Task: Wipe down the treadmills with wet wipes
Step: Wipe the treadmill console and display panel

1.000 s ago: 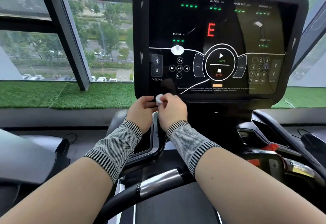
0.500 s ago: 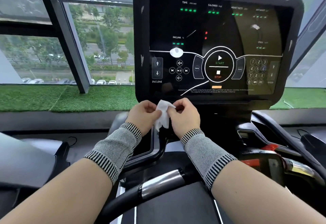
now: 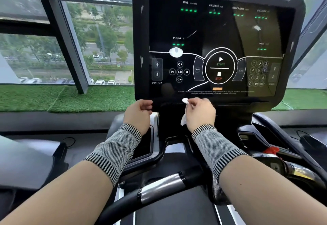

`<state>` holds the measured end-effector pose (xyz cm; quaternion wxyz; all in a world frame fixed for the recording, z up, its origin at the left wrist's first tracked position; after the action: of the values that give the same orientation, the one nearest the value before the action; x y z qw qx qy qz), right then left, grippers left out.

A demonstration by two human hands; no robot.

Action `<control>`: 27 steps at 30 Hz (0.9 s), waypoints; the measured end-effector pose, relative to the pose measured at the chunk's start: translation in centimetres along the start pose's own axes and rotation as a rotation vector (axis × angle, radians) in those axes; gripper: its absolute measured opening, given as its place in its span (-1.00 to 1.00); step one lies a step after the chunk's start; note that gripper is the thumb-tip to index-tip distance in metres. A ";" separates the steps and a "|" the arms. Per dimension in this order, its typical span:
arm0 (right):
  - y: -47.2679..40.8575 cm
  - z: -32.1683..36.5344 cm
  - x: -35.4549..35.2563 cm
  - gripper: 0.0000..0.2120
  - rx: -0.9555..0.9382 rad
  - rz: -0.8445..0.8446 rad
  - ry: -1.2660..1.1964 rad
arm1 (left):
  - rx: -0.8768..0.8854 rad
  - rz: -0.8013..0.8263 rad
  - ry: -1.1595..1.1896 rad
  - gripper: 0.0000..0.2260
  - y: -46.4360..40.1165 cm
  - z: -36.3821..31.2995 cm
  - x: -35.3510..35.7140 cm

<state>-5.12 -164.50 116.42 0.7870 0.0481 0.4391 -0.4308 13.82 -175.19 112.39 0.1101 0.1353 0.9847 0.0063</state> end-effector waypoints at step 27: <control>0.6 -0.1 0.4 -0.86 0.022 -0.061 -0.042 | 0.232 0.090 -0.264 -0.56 1.0 -1.7 1.9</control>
<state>-4.66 -164.29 115.91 0.7821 0.0344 0.4189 -0.4602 11.91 -173.72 113.70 0.2216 0.1907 0.9487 -0.1203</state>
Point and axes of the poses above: each hand's wrist, its own y-axis away from the middle knuckle, its own x-axis out of the palm, z = x × y, the point moved 9 cm from there along -y, towards the middle knuckle, and after that the axes turned 1 degree about -x, right-handed, at the moved point
